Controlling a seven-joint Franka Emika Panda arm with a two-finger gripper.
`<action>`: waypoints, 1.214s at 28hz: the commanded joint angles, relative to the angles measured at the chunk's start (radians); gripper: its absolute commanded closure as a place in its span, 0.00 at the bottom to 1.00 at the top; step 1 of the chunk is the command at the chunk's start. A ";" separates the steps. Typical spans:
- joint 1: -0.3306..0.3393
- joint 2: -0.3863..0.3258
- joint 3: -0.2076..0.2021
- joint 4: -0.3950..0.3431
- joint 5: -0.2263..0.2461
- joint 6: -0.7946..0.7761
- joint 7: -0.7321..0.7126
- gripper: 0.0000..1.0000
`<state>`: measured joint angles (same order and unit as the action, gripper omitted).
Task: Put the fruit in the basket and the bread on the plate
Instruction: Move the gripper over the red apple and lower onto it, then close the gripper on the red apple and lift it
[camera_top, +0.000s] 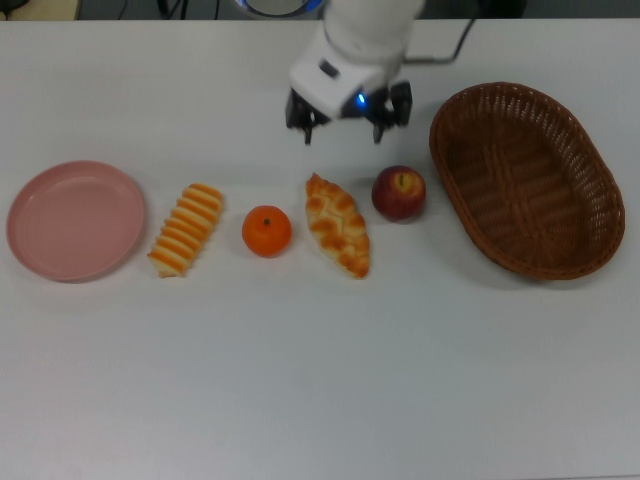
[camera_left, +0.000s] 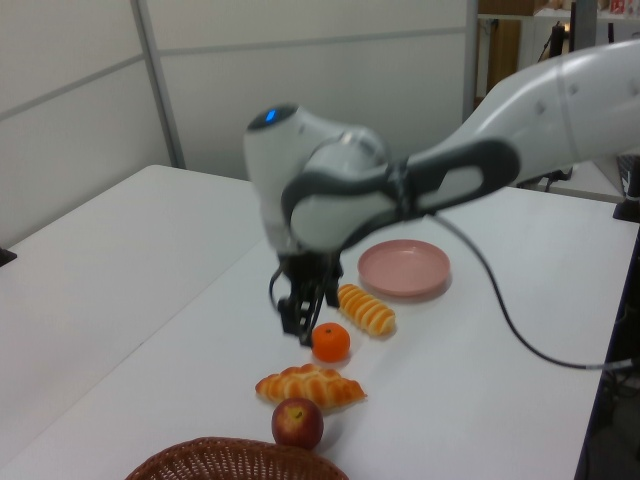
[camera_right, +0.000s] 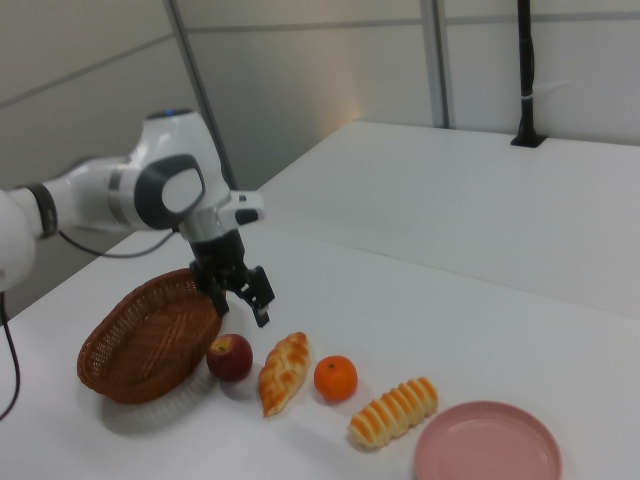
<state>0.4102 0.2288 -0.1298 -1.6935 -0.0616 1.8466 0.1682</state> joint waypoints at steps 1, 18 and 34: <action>0.050 0.079 0.009 -0.005 -0.075 0.074 0.118 0.00; 0.160 0.142 0.009 -0.069 -0.126 0.161 0.223 0.00; 0.159 0.213 0.012 -0.064 -0.139 0.207 0.240 0.00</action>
<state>0.5657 0.4171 -0.1157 -1.7435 -0.1804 2.0087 0.3811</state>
